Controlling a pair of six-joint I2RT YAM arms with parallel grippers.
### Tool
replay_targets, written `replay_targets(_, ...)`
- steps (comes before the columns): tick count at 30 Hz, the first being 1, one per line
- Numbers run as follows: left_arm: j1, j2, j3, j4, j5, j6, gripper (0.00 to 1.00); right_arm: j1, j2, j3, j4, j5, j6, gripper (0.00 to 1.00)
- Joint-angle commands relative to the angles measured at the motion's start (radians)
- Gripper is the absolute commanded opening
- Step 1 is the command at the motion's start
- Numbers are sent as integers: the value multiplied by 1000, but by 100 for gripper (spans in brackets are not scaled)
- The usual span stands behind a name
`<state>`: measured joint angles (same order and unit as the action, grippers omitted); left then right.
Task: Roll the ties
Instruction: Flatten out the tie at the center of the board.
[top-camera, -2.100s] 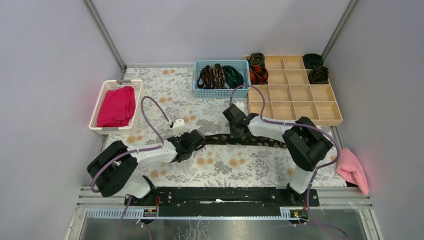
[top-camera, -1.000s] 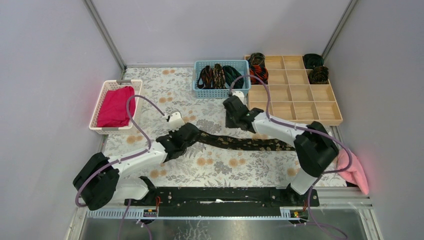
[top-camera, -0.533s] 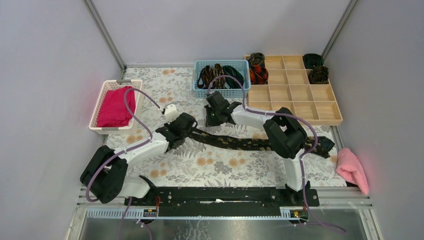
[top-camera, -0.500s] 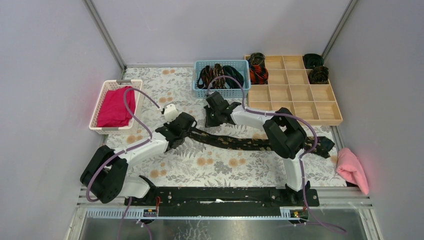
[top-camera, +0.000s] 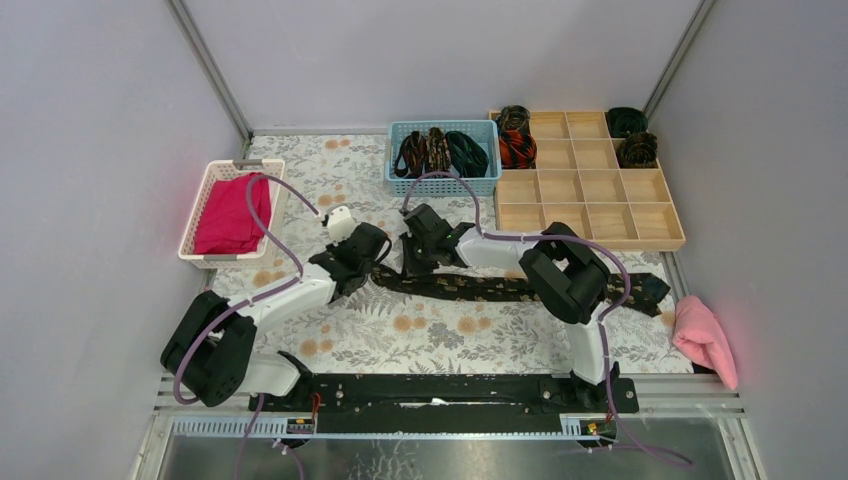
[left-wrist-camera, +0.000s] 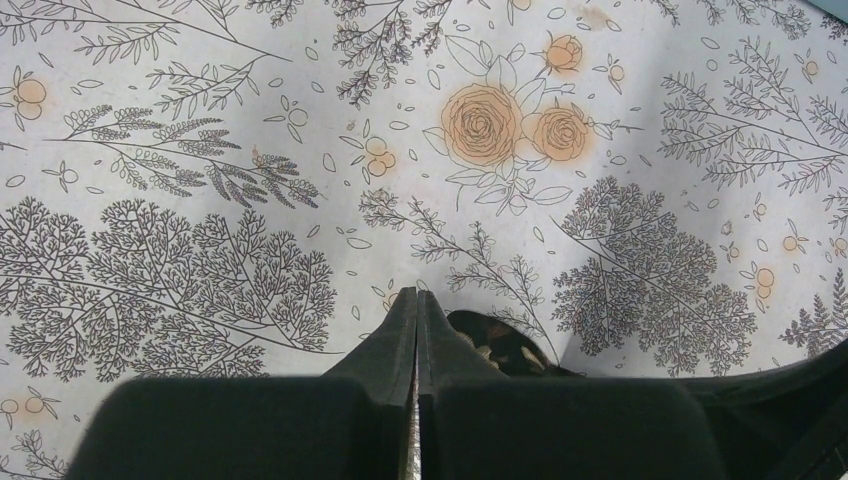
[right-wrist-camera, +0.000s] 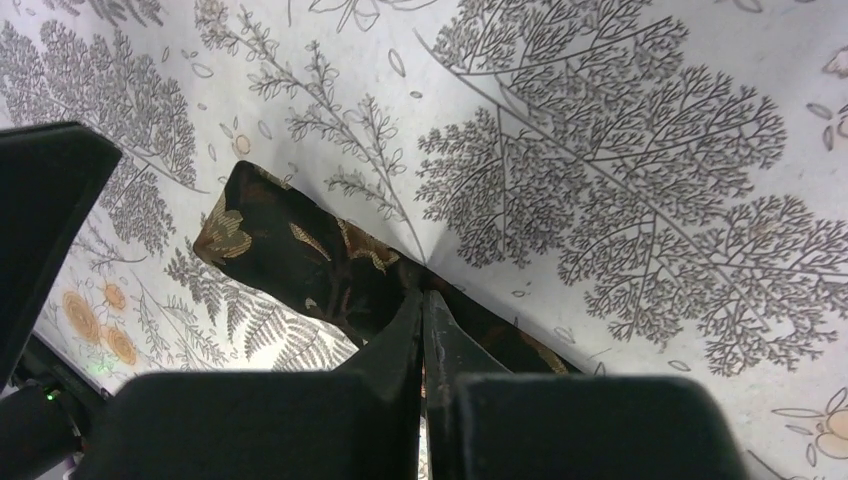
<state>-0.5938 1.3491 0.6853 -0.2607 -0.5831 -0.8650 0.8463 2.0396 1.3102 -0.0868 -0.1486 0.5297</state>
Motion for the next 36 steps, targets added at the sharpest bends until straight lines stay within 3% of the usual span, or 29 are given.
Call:
replay_targets(1,7,7,-6,40,0,17,0,28,-69,-28,6,-1,7,0)
replay_targets(12,6,15,-56,122,55,42,0,76,-158,-94,23,34,27,0)
replay_targets(15,6,46,-77,237,93,78,0,84,-197,-136,33,98,29,0)
replay_targets(20,13,133,2,291,135,152,0,110,-288,-221,34,218,21,0)
replay_targets(26,48,249,153,223,258,273,0,209,-349,-326,3,362,16,0)
replay_targets(36,118,410,216,146,625,322,0,344,-326,-410,-15,571,12,0)
